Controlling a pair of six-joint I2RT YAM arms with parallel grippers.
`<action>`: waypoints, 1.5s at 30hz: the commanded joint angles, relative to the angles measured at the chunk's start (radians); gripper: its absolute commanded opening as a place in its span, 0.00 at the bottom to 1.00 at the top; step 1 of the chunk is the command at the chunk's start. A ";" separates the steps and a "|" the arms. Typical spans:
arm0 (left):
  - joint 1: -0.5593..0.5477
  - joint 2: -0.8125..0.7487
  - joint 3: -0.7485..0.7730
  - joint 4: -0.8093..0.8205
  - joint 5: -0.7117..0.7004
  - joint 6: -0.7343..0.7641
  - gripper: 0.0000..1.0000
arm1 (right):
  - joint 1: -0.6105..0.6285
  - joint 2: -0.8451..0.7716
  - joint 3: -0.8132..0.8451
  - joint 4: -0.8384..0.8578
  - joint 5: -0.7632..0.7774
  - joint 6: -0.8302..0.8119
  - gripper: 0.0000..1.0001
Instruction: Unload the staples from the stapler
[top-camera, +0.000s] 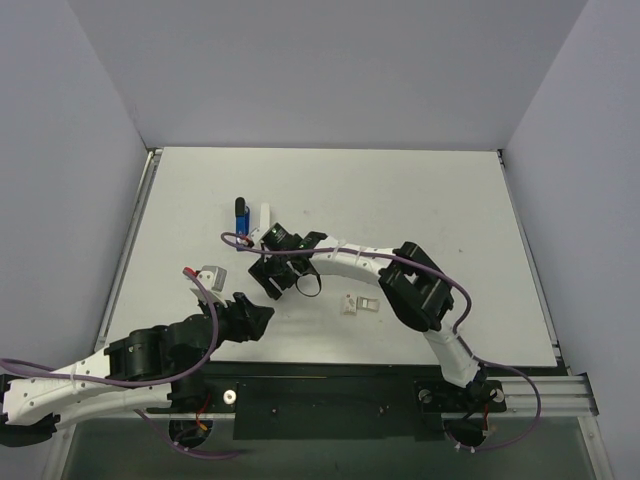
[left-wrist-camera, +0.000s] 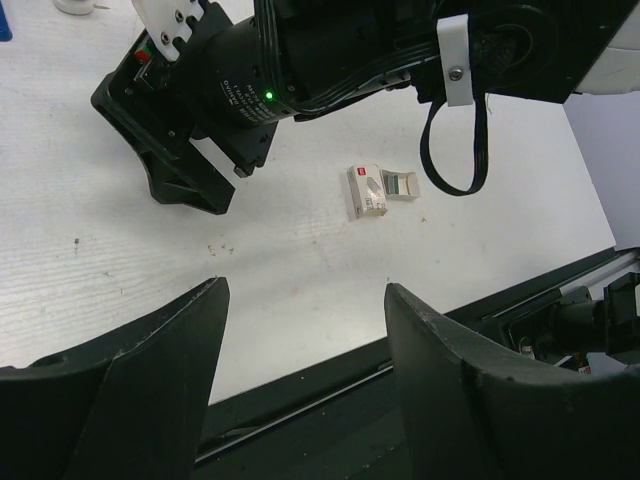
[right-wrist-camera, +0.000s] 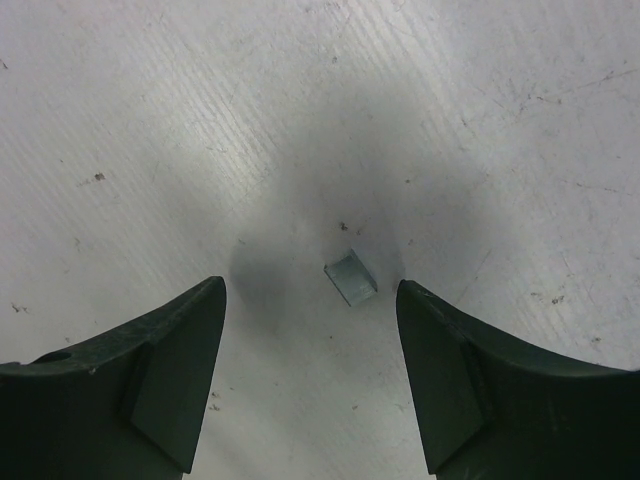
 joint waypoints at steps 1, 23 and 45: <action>-0.001 -0.005 0.018 -0.001 -0.017 -0.007 0.74 | -0.009 0.017 0.050 -0.025 -0.025 -0.021 0.64; -0.001 0.004 0.006 0.017 -0.005 -0.010 0.73 | 0.010 0.060 0.051 -0.019 -0.055 -0.032 0.62; -0.001 0.021 -0.004 0.051 0.031 -0.016 0.73 | 0.056 -0.036 -0.108 -0.010 0.077 -0.025 0.49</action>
